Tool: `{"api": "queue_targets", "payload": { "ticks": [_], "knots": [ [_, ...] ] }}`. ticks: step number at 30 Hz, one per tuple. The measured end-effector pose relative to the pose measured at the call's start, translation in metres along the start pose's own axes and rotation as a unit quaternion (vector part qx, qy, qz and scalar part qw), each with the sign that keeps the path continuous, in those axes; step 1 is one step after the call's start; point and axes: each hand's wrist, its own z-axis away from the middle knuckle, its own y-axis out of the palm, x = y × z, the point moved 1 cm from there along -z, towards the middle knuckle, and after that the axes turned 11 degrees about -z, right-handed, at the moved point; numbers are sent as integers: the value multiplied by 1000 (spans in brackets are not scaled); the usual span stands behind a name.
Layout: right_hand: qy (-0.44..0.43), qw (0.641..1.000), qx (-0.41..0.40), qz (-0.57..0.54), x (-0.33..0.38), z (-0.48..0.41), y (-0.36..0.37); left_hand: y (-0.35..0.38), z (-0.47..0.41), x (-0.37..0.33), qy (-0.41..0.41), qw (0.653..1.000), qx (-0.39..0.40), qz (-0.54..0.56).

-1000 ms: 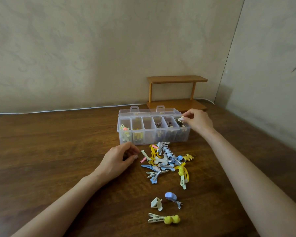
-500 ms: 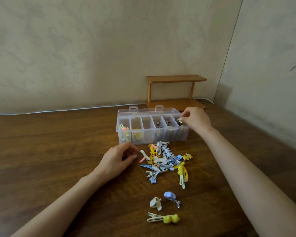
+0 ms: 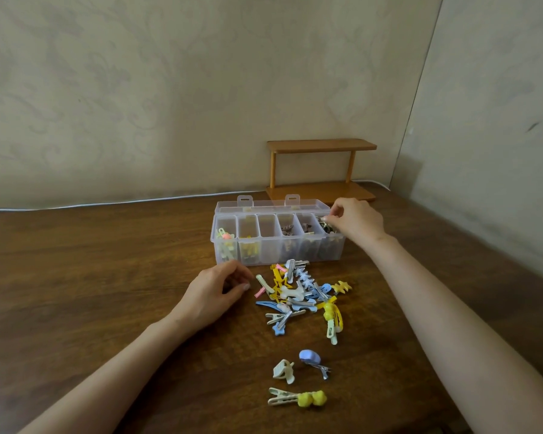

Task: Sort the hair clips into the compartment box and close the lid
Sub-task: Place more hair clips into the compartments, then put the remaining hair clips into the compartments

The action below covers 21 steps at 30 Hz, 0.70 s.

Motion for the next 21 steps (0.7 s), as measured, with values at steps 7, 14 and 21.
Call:
{"api": "queue_targets", "payload": {
  "ticks": [7, 14, 21],
  "knots": [
    [12, 998, 34, -58, -1, 0, -5, 0, 0, 1, 4, 1000, 0, 1],
    [-22, 999, -34, 31, 3, 6, 3, 1, 0, 1, 9, 1000, -6, -8],
    [-42, 989, -136, -38, -8, 38, -14, 2, 1, -4, 40, 998, -17, -52]
  ]
}}
